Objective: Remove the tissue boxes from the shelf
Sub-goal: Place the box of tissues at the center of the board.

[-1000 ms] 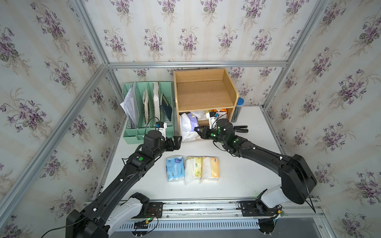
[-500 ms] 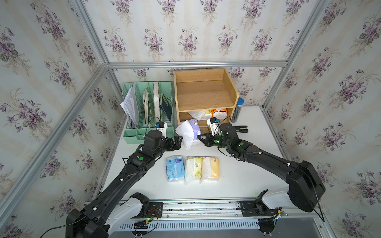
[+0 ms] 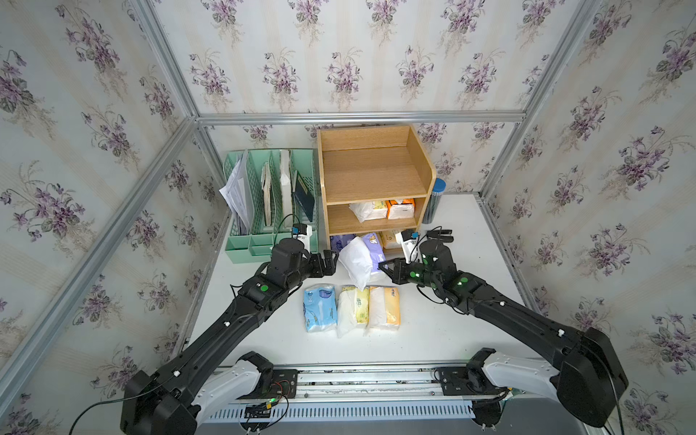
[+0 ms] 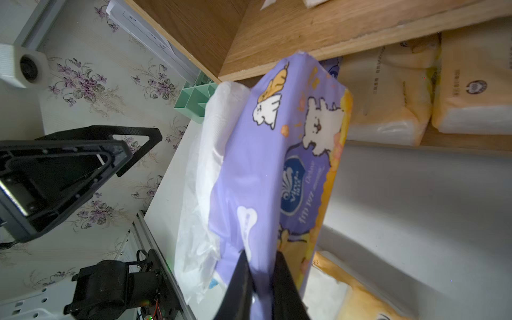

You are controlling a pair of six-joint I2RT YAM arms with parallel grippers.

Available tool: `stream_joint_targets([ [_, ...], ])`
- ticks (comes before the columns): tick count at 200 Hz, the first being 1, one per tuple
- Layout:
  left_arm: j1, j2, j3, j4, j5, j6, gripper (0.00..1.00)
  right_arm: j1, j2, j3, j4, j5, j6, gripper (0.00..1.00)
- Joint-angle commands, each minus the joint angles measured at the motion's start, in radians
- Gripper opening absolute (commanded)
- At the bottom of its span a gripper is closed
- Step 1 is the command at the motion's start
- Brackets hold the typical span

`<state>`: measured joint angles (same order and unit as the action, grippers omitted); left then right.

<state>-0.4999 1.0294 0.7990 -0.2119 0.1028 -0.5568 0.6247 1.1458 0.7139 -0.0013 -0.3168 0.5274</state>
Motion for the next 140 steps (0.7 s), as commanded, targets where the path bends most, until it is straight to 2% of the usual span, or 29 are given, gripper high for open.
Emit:
stream_joint_targets([
  [1,-0.014,0.012,0.012,0.030,-0.021,-0.003,0.99,-0.037,-0.071,-0.041,-0.036,0.027,0.009,0.03],
  [18,-0.027,0.026,0.013,0.041,-0.027,-0.005,0.99,-0.072,-0.143,-0.079,-0.076,0.026,0.008,0.03],
  [21,-0.029,0.029,0.014,0.044,-0.028,-0.006,0.99,-0.110,-0.156,-0.086,-0.085,0.027,0.007,0.03],
  [33,-0.038,0.039,0.014,0.053,-0.031,-0.006,0.99,-0.148,-0.204,-0.103,-0.130,0.036,-0.002,0.03],
  [77,-0.064,0.091,0.021,0.078,-0.034,-0.005,0.99,-0.263,-0.337,-0.162,-0.321,0.158,-0.038,0.03],
  [117,-0.074,0.116,0.021,0.093,-0.041,-0.001,0.99,-0.272,-0.369,-0.218,-0.349,0.214,0.026,0.02],
  [140,-0.074,0.112,0.015,0.100,-0.052,0.004,0.99,-0.272,-0.364,-0.262,-0.337,0.197,0.070,0.01],
])
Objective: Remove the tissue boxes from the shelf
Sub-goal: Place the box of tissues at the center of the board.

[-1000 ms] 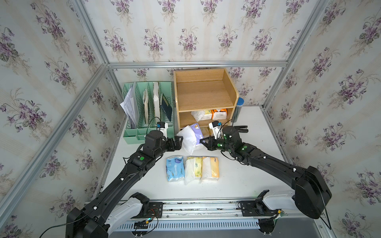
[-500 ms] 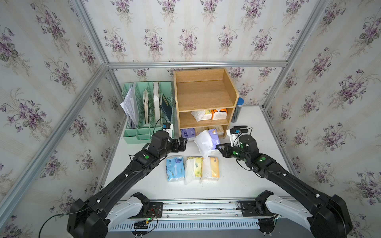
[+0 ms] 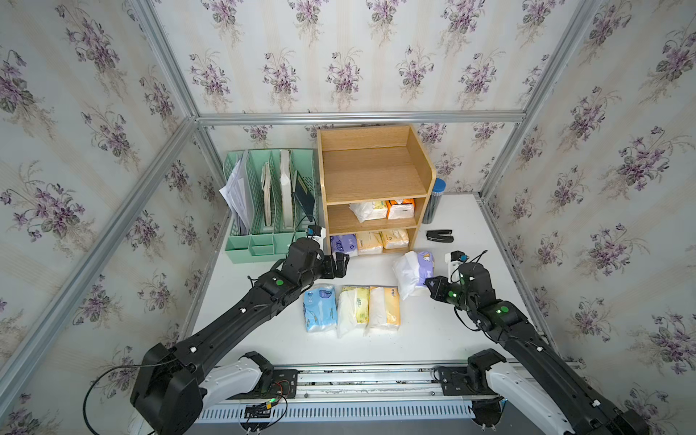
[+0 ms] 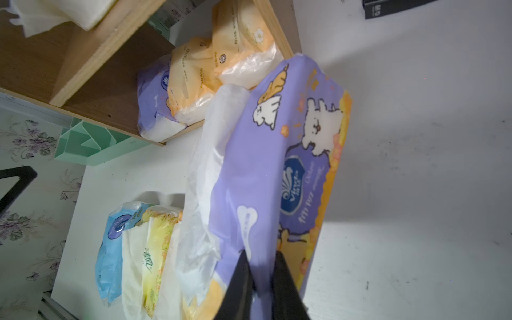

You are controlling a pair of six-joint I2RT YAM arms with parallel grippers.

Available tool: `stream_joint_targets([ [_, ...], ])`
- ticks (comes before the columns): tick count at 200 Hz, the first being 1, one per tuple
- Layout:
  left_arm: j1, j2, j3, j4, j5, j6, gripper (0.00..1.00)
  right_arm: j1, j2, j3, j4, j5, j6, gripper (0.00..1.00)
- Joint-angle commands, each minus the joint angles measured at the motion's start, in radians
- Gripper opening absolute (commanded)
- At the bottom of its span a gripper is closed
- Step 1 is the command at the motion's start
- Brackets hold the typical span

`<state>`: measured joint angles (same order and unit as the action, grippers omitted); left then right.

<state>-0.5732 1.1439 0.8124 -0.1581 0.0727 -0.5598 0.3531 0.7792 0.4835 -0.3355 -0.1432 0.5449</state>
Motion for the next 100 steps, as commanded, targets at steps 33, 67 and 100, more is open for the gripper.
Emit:
stream_joint_targets([
  [33,-0.001,0.006,-0.001,0.063,-0.018,0.011,0.99,0.001,-0.017,-0.104,-0.027,0.044,0.109,0.00],
  [67,0.000,0.019,0.005,0.070,-0.013,0.019,0.99,0.001,-0.075,-0.129,-0.045,0.068,0.174,0.24],
  [100,-0.001,0.004,-0.005,0.060,-0.028,0.027,0.99,0.001,-0.044,-0.064,-0.105,0.162,0.199,0.70],
])
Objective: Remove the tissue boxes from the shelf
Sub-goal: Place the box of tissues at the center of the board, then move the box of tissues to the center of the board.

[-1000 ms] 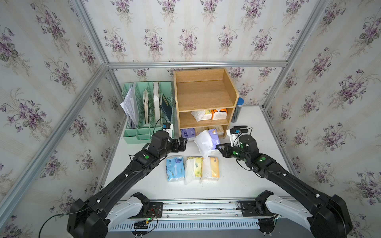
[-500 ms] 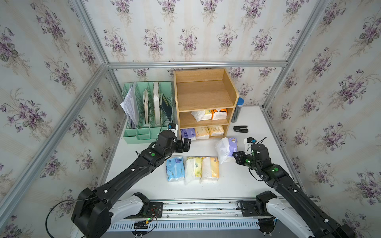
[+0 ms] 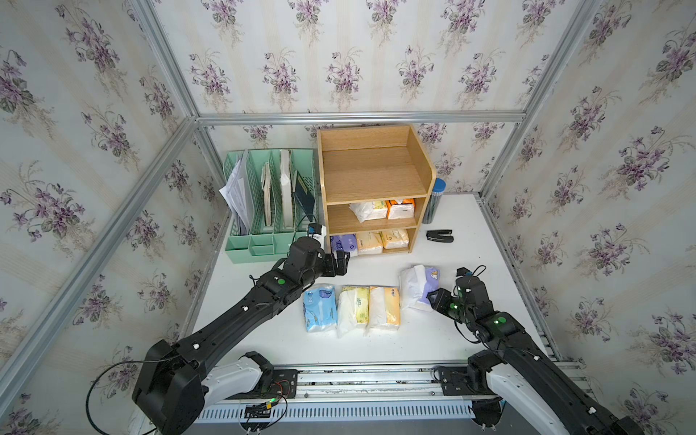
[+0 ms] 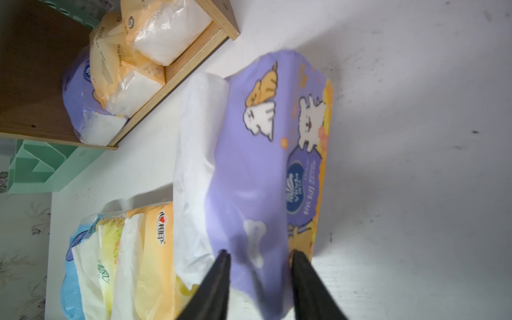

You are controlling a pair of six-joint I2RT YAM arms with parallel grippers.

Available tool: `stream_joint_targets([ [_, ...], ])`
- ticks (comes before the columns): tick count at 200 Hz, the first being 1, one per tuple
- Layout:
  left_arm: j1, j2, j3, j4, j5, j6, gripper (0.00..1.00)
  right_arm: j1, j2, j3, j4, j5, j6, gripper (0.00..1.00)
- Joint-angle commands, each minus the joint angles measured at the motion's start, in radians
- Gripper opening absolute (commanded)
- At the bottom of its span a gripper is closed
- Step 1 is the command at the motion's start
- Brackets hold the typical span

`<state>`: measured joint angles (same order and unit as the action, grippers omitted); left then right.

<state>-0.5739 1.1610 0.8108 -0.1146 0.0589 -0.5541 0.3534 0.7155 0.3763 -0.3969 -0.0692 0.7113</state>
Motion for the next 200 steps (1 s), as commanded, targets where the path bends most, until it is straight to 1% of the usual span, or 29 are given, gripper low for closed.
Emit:
stream_joint_targets([
  [1,0.001,-0.014,-0.004,0.016,-0.015,0.021,0.99,0.001,0.023,0.047,-0.046,0.091,0.031,0.70],
  [12,0.002,-0.028,-0.012,0.007,-0.024,0.023,0.99,0.001,0.053,0.086,-0.056,0.125,0.019,0.74],
  [32,0.003,-0.058,-0.025,-0.015,-0.046,0.029,0.99,-0.001,0.122,0.156,-0.033,0.149,-0.027,0.77],
  [45,0.004,-0.080,-0.032,-0.031,-0.058,0.032,0.99,-0.011,0.188,0.189,0.015,0.152,-0.065,0.78],
  [63,0.006,-0.106,-0.039,-0.058,-0.067,0.038,0.99,-0.040,0.320,0.241,0.077,0.144,-0.112,0.78],
  [81,0.006,-0.132,-0.049,-0.078,-0.071,0.039,0.99,-0.076,0.458,0.275,0.158,0.097,-0.149,0.77],
  [92,0.007,-0.150,-0.058,-0.091,-0.075,0.040,0.99,-0.079,0.534,0.299,0.192,0.077,-0.169,0.76],
  [112,0.006,-0.182,-0.079,-0.108,-0.097,0.040,0.99,-0.076,0.638,0.314,0.224,0.024,-0.172,0.70],
  [127,0.009,-0.200,-0.095,-0.110,-0.109,0.041,0.99,-0.048,0.650,0.281,0.269,-0.018,-0.161,0.66],
  [148,0.009,-0.195,-0.099,-0.108,-0.108,0.039,0.99,0.017,0.625,0.246,0.284,-0.008,-0.142,0.62],
  [162,0.009,-0.181,-0.093,-0.106,-0.099,0.037,0.99,0.039,0.605,0.224,0.273,-0.002,-0.121,0.59],
  [200,0.010,-0.163,-0.091,-0.085,-0.078,0.026,0.99,0.078,0.448,0.102,0.259,0.035,-0.055,0.57],
])
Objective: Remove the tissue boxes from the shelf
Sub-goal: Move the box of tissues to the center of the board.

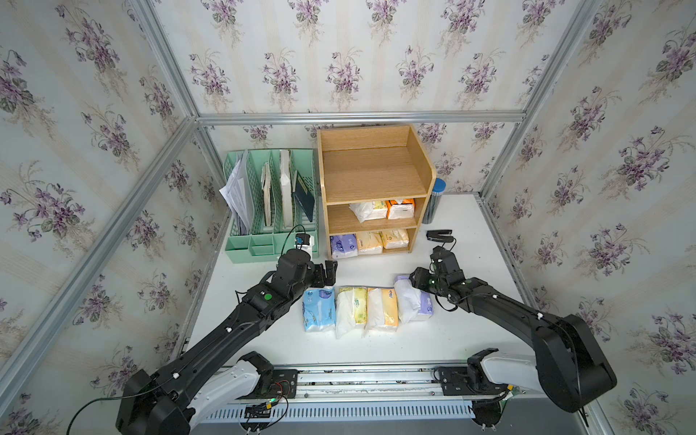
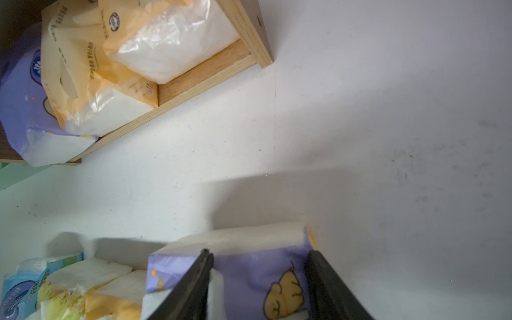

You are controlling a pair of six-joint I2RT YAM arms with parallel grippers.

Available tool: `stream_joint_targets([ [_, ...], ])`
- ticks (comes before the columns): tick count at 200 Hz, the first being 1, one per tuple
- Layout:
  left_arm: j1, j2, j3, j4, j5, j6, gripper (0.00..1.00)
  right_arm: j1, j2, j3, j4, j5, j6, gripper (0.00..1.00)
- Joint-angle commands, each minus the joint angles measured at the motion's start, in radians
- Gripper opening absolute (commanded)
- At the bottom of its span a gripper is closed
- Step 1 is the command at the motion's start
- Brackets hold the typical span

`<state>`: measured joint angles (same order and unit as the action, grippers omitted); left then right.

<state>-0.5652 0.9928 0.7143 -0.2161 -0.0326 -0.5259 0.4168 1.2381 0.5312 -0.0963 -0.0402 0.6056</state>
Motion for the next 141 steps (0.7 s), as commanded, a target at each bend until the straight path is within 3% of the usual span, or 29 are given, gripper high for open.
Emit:
stream_joint_targets([
  [1,0.001,0.006,0.005,0.017,0.014,-0.002,0.99,0.014,-0.080,-0.055,-0.042,0.006,0.051,0.58],
  [45,0.001,0.025,0.008,0.033,0.026,-0.008,0.99,0.014,-0.292,-0.034,-0.120,0.030,0.034,0.64],
  [80,0.007,0.064,0.050,0.057,0.011,0.019,0.99,0.014,-0.441,-0.010,0.027,-0.130,0.090,0.65],
  [106,0.023,0.129,0.105,0.105,0.029,0.041,0.99,0.035,-0.431,-0.040,0.308,-0.174,0.229,0.61],
  [141,0.036,0.208,0.167,0.167,0.067,0.066,0.99,0.143,-0.277,-0.002,0.560,-0.035,0.307,0.57],
])
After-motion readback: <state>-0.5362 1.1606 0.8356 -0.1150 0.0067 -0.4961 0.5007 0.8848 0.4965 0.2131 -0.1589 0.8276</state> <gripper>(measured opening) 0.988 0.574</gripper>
